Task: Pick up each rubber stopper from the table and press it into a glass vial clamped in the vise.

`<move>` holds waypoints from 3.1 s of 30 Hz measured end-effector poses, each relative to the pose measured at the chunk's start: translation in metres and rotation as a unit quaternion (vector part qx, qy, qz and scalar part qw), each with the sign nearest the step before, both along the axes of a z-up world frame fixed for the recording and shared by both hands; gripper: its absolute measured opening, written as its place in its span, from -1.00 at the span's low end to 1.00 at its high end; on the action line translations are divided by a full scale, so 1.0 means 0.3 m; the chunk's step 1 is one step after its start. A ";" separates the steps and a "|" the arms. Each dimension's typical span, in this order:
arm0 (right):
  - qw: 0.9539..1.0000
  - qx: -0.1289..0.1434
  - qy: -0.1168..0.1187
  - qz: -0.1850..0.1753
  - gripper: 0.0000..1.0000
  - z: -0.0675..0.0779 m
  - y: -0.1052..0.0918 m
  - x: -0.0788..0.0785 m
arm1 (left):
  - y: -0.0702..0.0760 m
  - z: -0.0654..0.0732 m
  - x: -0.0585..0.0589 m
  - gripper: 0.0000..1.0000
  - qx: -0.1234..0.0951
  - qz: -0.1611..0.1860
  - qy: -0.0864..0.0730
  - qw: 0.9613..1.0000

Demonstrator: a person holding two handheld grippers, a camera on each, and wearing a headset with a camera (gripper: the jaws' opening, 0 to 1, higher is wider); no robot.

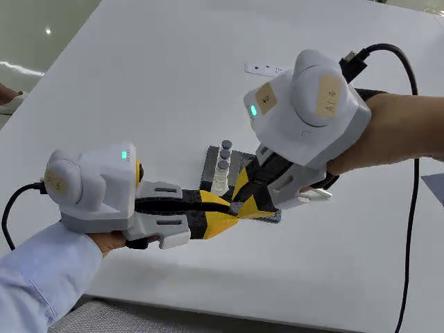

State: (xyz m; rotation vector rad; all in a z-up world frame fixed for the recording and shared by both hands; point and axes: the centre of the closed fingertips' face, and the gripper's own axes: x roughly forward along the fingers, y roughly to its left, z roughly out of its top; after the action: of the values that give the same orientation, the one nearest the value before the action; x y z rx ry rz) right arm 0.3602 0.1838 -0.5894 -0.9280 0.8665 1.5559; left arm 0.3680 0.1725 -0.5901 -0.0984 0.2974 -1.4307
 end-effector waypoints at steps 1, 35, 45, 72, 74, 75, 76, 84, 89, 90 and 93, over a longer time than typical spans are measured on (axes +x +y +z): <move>1.000 -0.001 0.000 -0.002 -0.85 -0.001 0.000 0.000 | 0.000 -0.001 0.000 -0.96 0.000 0.000 0.000 1.000; 0.991 -0.044 -0.050 -0.120 -0.87 -0.121 -0.017 0.280 | 0.139 -0.120 0.146 -0.01 0.123 0.129 -0.081 0.981; 0.989 -0.058 -0.051 -0.124 -0.87 -0.176 -0.007 0.315 | 0.161 -0.137 0.164 0.16 0.129 0.147 -0.066 0.979; 0.989 -0.081 -0.050 -0.111 -0.87 -0.232 -0.005 0.333 | 0.181 -0.142 0.171 0.32 0.114 0.161 -0.050 0.979; 0.989 -0.082 -0.050 -0.110 -0.87 -0.236 -0.004 0.332 | 0.181 -0.142 0.171 0.32 0.113 0.161 -0.050 0.979; 0.989 -0.083 -0.050 -0.110 -0.87 -0.238 -0.004 0.333 | 0.182 -0.142 0.172 0.32 0.113 0.161 -0.050 0.979; 0.989 -0.084 -0.050 -0.110 -0.87 -0.238 -0.003 0.333 | 0.183 -0.143 0.172 0.32 0.114 0.162 -0.050 0.979; 0.989 -0.092 -0.053 -0.105 -0.87 -0.240 -0.003 0.331 | 0.180 -0.149 0.171 0.32 0.113 0.162 -0.046 0.979; 0.988 -0.095 -0.059 -0.103 -0.86 -0.240 -0.005 0.329 | 0.174 -0.146 0.170 0.32 0.111 0.161 -0.046 0.980; 0.988 -0.095 -0.058 -0.104 -0.85 -0.239 -0.006 0.329 | 0.174 -0.146 0.170 0.32 0.112 0.161 -0.047 0.979; 0.988 -0.093 -0.057 -0.106 -0.85 -0.239 -0.007 0.328 | 0.175 -0.143 0.170 0.32 0.112 0.161 -0.048 0.979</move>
State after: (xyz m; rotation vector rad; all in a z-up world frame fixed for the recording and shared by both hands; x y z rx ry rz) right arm 0.4586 0.1818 -0.6610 -1.0133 1.0063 1.2442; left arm 0.4189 0.2251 -0.6329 0.1032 0.3456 -1.0693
